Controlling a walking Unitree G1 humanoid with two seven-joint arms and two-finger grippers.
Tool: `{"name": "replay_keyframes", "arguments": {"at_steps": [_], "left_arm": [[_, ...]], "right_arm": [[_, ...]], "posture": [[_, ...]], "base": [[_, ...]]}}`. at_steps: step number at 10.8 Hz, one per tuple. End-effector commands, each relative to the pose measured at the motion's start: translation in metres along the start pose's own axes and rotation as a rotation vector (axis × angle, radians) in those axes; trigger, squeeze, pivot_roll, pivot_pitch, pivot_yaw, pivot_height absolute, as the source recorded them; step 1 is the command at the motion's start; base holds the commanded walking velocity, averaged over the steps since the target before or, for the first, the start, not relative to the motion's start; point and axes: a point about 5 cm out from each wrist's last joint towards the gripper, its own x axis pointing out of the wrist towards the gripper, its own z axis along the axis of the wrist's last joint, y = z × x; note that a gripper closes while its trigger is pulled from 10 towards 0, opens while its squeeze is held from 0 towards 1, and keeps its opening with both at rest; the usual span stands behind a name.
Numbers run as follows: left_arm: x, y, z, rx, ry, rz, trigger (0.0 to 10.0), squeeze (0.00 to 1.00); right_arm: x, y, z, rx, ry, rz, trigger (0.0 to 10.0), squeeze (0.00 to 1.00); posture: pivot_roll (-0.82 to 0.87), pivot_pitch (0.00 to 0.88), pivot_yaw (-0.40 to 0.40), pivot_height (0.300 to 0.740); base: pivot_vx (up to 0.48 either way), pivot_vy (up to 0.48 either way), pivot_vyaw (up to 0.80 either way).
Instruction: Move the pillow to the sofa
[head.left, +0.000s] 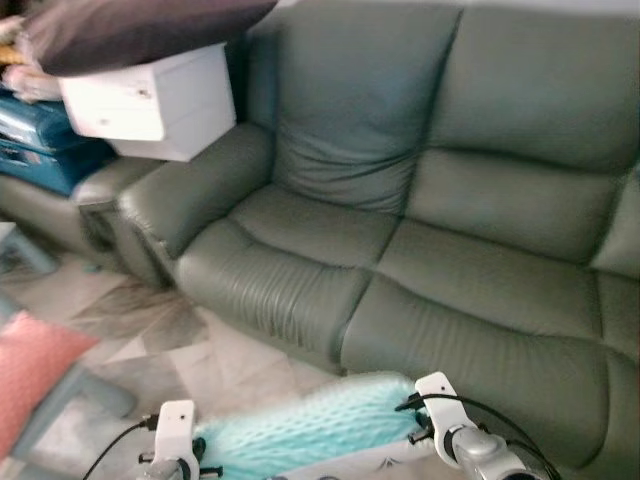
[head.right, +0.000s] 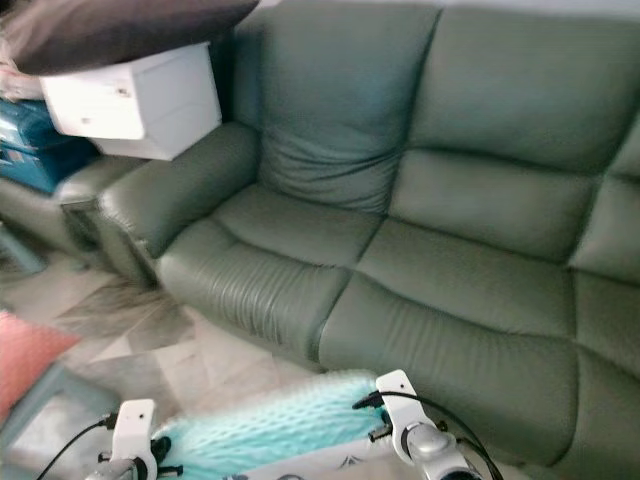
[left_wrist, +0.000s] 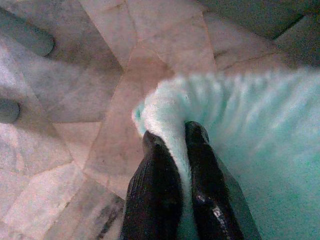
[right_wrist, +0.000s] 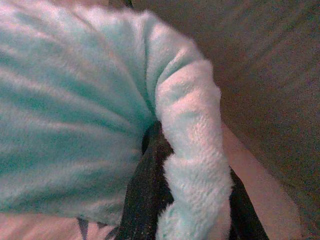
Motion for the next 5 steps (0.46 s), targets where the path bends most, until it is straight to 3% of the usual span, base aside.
{"name": "replay_keyframes", "arguments": {"at_steps": [1, 3, 5], "left_arm": [[0.0003, 0.0039, 0.0061, 0.008, -0.014, 0.012, 10.0, 0.0], [0.0005, 0.0038, 0.0075, 0.006, -0.019, 0.014, 10.0, 0.0], [0.0005, 0.0033, 0.0076, 0.0, -0.02, 0.011, 10.0, 0.0]], "right_arm": [[-0.0015, -0.0086, -0.0007, -0.006, 0.004, -0.028, 10.0, 0.0], [-0.0013, -0.0078, -0.0003, -0.009, 0.006, -0.024, 10.0, 0.0], [-0.0013, -0.008, -0.0009, 0.001, 0.012, -0.026, 10.0, 0.0]], "posture": [[-0.26, 0.025, 0.098, 0.74], [-0.26, 0.028, 0.095, 0.74], [-0.26, 0.029, 0.095, 0.74]], "base": [[0.0, 0.0, 0.0], [0.0, 0.0, 0.0], [0.0, 0.0, -0.8]]}}
